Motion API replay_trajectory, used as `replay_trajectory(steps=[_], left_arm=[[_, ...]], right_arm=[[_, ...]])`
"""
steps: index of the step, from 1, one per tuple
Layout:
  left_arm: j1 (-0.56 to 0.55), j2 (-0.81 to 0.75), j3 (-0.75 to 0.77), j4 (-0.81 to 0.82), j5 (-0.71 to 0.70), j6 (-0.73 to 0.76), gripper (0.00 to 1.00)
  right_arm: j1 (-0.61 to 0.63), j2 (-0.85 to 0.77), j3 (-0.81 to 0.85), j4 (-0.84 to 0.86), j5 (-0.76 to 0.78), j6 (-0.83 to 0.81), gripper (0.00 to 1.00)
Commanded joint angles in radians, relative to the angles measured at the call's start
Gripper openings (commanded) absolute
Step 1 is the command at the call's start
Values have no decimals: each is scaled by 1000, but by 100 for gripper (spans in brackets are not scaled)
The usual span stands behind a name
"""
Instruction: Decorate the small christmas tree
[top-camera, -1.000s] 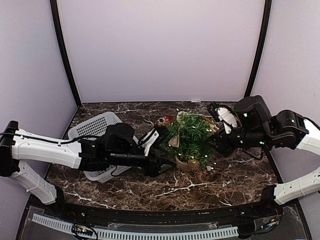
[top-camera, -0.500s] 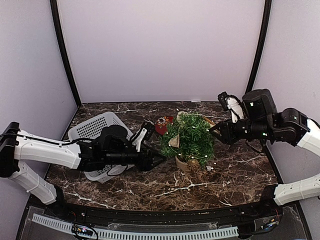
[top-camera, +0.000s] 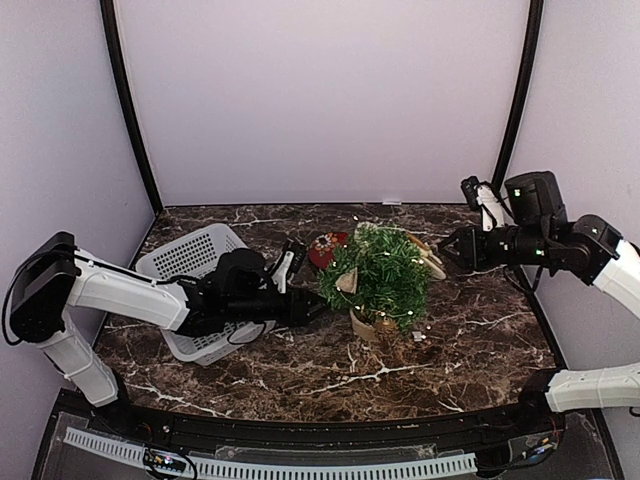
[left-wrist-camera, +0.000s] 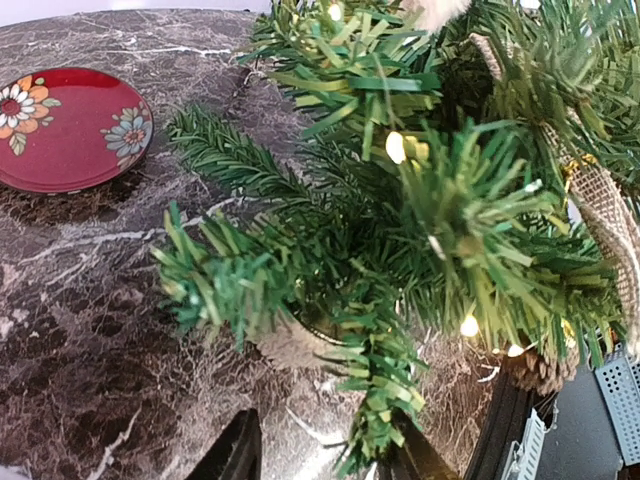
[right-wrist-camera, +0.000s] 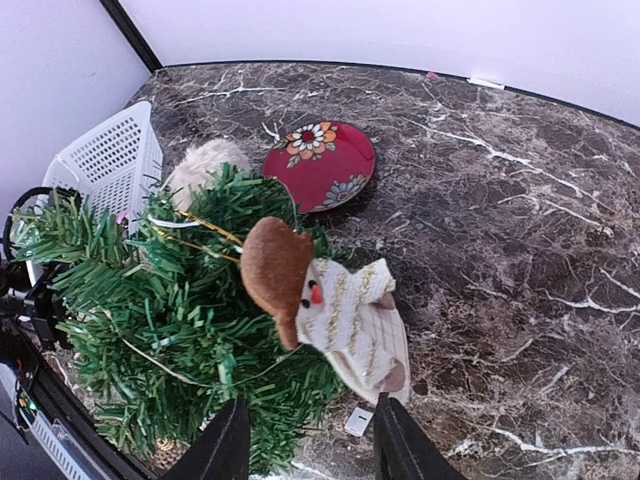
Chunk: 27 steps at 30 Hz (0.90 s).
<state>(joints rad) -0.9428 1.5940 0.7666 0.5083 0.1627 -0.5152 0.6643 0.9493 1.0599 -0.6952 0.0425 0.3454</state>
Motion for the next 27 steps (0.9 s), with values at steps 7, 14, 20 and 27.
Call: replay_trajectory(steps=[7, 14, 20, 27], left_arm=[[53, 73, 85, 60, 43, -29, 38], [110, 112, 109, 58, 74, -32, 36], [152, 154, 156, 64, 131, -10, 36], [181, 216, 227, 40, 181, 15, 36]], right_arm=[[-125, -15, -13, 48, -112, -9, 47], [-141, -14, -23, 62, -148, -8, 48], [-143, -16, -27, 74, -169, -15, 49], [-143, -17, -27, 89, -187, -17, 50]])
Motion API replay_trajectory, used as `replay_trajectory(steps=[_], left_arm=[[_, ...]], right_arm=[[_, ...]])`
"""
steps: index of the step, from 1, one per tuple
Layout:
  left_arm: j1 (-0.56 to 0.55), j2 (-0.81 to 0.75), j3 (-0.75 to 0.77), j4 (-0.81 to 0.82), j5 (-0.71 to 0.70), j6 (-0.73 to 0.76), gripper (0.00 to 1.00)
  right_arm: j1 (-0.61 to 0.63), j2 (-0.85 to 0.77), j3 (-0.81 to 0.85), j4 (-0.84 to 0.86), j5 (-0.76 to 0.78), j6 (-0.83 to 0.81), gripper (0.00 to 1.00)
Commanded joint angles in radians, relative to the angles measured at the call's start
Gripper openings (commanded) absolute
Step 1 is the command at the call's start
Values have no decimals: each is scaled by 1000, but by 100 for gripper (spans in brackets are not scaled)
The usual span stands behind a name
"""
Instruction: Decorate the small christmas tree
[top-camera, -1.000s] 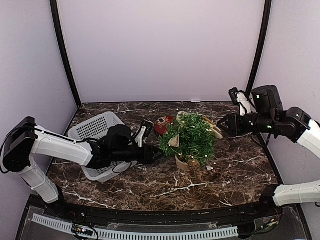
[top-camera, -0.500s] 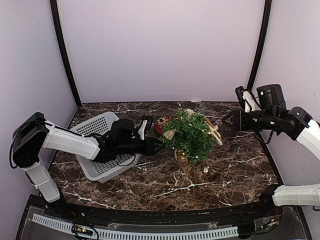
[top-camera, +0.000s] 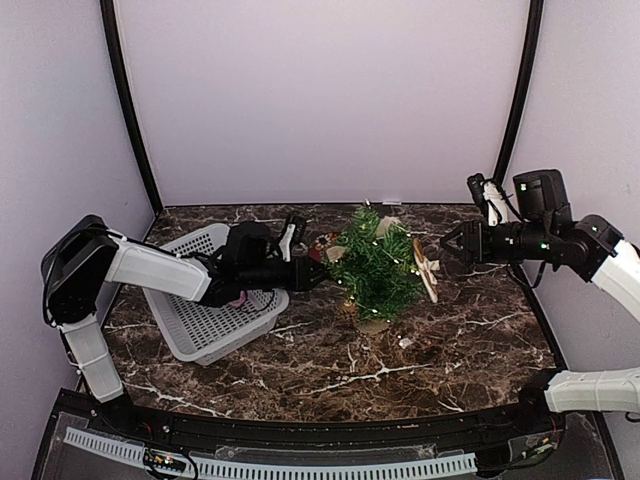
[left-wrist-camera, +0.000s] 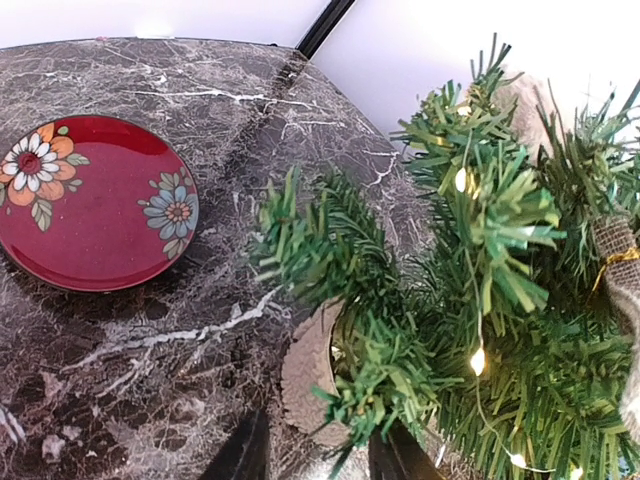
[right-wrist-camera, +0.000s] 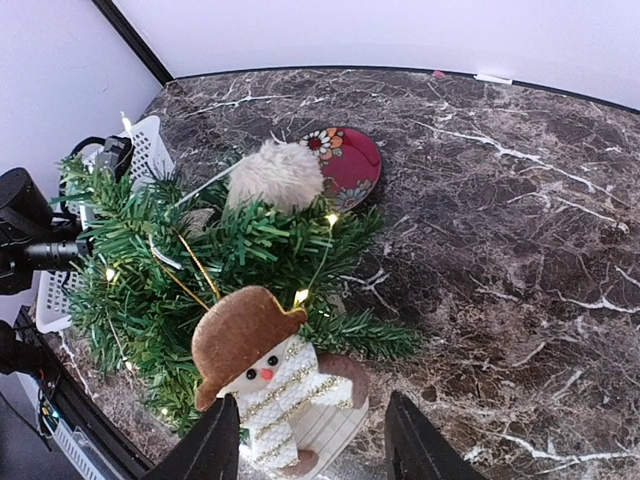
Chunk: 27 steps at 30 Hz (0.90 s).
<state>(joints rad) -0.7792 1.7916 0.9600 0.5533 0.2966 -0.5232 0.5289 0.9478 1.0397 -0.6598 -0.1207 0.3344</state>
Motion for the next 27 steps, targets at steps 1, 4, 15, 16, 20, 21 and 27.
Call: replay_trajectory(steps=[1, 4, 15, 16, 20, 21, 27], left_arm=[[28, 20, 35, -5, 50, 16, 36], [42, -6, 23, -18, 48, 18, 40], [69, -398, -115, -325, -105, 107, 65], [76, -440, -124, -377, -126, 103, 66], [152, -535, -158, -572, -179, 71, 72], [181, -548, -169, -628, -195, 63, 73], [250, -571, -193, -796, -320, 64, 76]], right_arm=[[-7, -15, -7, 54, -25, -6, 50], [-7, -21, -4, 54, -27, -8, 50], [-7, -6, 14, 81, -51, -23, 52], [-8, 1, 19, 84, -54, -25, 52], [-7, 20, 33, 94, -68, -31, 53], [-7, 25, 36, 96, -71, -32, 53], [-7, 42, 41, 105, -87, -31, 54]])
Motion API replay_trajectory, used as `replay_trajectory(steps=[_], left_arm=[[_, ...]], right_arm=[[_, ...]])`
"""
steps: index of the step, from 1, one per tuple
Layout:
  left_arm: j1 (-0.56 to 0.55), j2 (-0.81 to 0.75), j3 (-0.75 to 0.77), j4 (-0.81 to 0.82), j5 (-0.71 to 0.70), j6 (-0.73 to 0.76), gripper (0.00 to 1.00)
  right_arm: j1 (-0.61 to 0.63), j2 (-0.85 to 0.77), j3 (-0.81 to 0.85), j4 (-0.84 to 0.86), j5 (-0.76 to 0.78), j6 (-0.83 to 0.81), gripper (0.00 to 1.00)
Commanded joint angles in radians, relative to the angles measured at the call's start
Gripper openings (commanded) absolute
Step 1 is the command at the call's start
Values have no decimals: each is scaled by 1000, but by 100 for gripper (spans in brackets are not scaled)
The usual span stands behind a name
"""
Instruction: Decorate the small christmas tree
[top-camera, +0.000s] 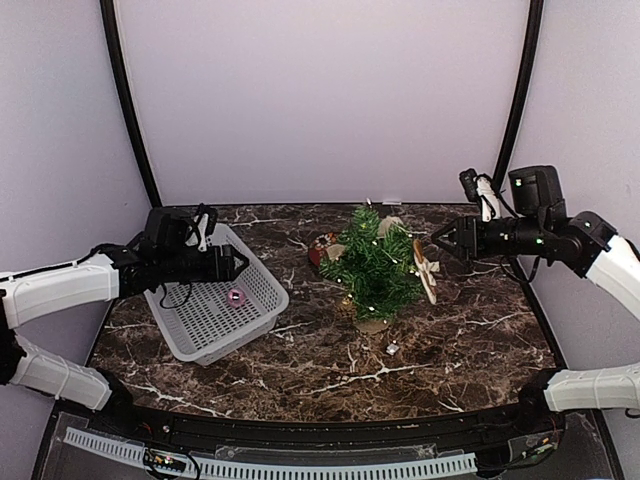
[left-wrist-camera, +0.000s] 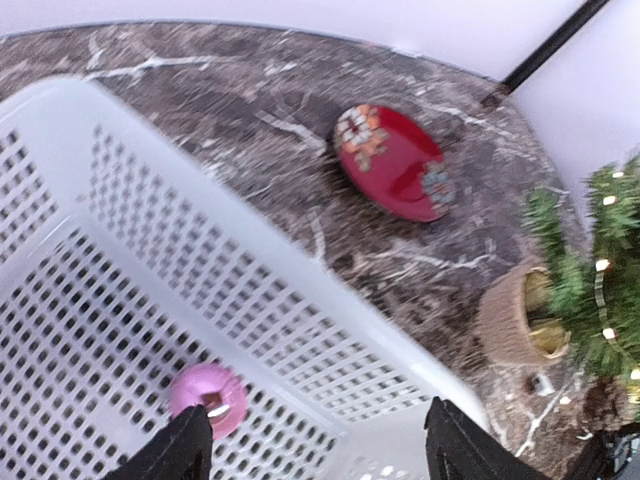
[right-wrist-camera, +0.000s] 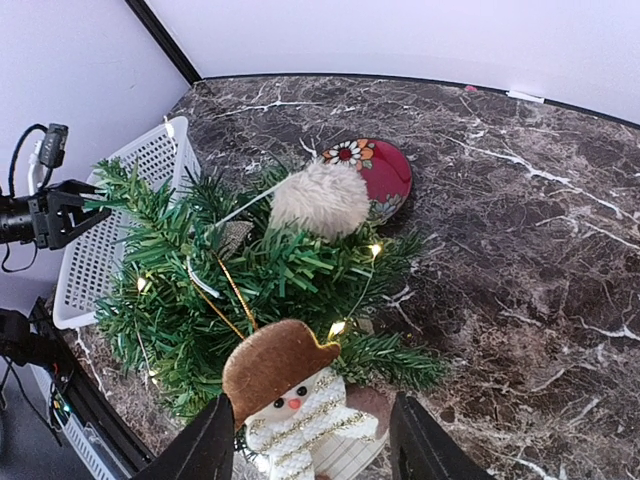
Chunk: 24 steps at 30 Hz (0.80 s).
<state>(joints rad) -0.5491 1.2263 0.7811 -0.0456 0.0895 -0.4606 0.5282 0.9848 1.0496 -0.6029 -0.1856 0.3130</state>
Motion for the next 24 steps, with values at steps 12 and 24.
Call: replay_trajectory(steps=[12, 24], left_arm=[[43, 276, 204, -410, -108, 185, 77], [43, 490, 375, -531, -121, 351, 76]], right_arm=[[-7, 12, 36, 34, -18, -15, 55], [-6, 15, 32, 35, -23, -17, 56]])
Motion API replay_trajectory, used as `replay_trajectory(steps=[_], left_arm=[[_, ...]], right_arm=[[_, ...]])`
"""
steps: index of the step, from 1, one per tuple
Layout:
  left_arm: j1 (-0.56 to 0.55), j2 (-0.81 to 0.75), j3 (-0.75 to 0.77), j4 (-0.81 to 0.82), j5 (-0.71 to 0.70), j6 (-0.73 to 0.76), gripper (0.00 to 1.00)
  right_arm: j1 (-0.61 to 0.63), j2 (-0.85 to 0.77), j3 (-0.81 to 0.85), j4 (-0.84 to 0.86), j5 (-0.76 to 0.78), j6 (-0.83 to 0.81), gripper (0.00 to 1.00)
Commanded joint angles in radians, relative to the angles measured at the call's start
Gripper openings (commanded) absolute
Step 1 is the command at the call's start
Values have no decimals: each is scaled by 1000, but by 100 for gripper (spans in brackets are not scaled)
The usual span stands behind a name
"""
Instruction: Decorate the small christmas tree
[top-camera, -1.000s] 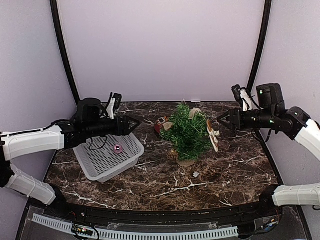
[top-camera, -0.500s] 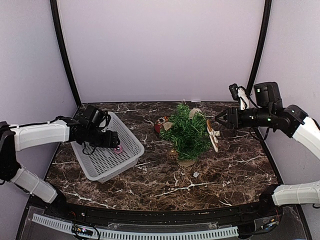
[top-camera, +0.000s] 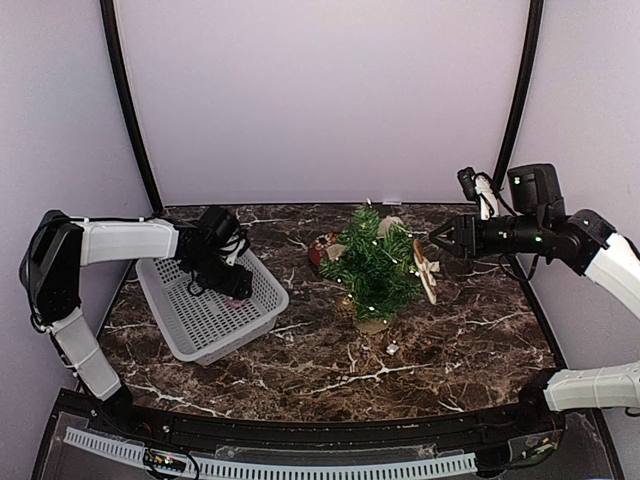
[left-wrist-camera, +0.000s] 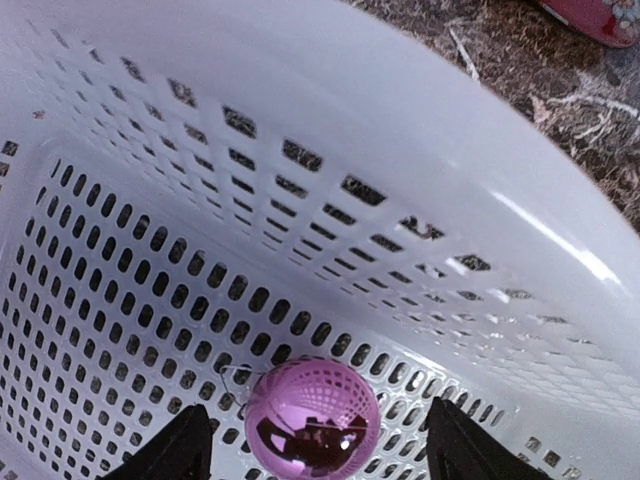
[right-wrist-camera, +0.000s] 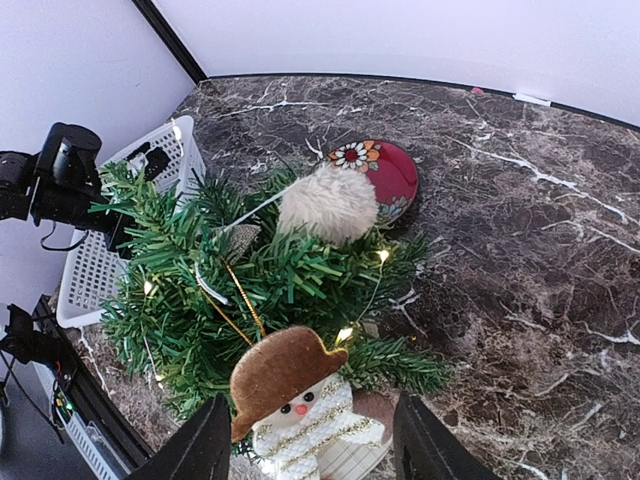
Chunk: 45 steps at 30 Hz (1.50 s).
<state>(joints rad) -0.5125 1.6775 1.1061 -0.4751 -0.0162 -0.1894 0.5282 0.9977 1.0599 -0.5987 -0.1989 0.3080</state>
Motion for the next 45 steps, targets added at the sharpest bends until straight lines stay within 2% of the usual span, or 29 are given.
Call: replay_trajectory(steps=[1, 10, 17, 21, 25, 34, 38, 45], left_arm=[[6, 51, 57, -116, -18, 86, 76], [6, 129, 128, -172, -26, 146, 71], [6, 128, 129, -169, -18, 146, 55], [6, 60, 121, -161, 27, 125, 49], [6, -104, 120, -121, 96, 85, 47], [5, -376, 146, 83, 351, -60, 45], [3, -468, 127, 243, 528, -136, 45], [-54, -533, 74, 567, 727, -222, 45]], right_arm=[[-7, 3, 22, 31, -8, -12, 56], [-6, 12, 19, 37, -13, -13, 56], [-6, 16, 23, 39, -21, -18, 56], [-7, 15, 28, 56, -47, -19, 56], [-6, 13, 33, 94, -101, -25, 57], [6, 21, 71, 262, -240, -25, 56], [53, 43, 87, 344, -265, -31, 56], [165, 76, 81, 498, -291, -37, 49]])
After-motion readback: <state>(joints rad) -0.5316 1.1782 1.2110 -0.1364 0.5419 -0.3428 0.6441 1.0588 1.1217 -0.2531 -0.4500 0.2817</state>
